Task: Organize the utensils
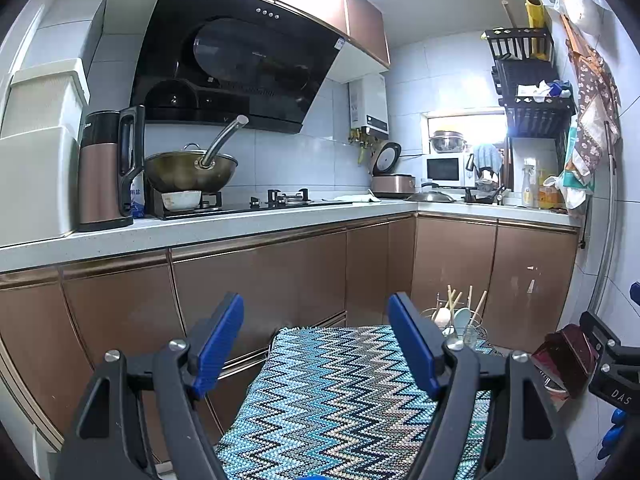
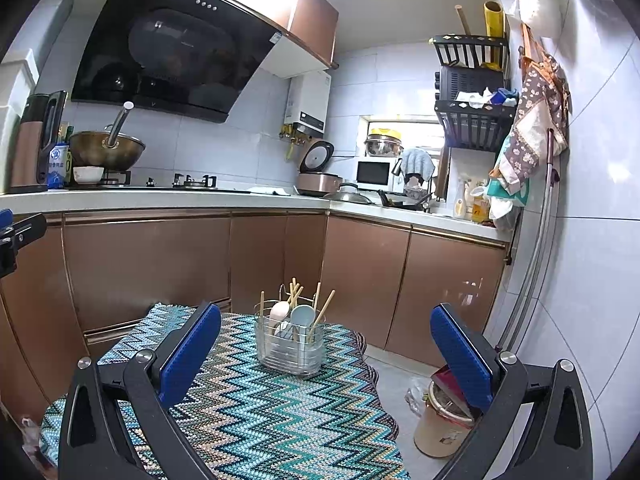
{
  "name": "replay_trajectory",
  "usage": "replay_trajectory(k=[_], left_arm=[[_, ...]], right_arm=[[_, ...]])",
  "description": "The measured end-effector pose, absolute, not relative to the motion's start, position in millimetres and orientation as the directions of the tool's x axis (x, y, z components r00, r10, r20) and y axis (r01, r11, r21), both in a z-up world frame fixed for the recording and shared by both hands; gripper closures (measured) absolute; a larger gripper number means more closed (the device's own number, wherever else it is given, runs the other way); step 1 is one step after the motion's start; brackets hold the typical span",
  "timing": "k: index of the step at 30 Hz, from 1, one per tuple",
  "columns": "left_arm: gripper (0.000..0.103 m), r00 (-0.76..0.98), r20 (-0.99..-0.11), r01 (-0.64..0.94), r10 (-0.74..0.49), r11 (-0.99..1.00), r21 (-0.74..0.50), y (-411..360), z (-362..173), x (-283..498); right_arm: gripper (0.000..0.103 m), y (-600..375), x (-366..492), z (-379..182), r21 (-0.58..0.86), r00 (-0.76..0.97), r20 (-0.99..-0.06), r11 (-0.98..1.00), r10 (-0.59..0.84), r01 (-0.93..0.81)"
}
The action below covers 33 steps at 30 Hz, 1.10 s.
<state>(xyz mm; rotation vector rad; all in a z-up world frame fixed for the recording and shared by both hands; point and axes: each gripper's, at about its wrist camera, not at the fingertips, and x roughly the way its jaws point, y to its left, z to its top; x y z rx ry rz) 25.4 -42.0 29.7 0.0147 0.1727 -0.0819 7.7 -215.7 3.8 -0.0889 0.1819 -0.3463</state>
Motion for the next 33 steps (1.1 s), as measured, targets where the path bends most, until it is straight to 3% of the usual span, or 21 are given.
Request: replay_trajectory(k=[33], left_arm=[[0.030,0.980,-0.176,0.098,-0.094,0.995,0.016,-39.9,27.7,23.2]], right_arm=[[0.000,-218.7,9.8,1.6,-0.135,0.929,-0.175,0.943,-0.326,0.305]])
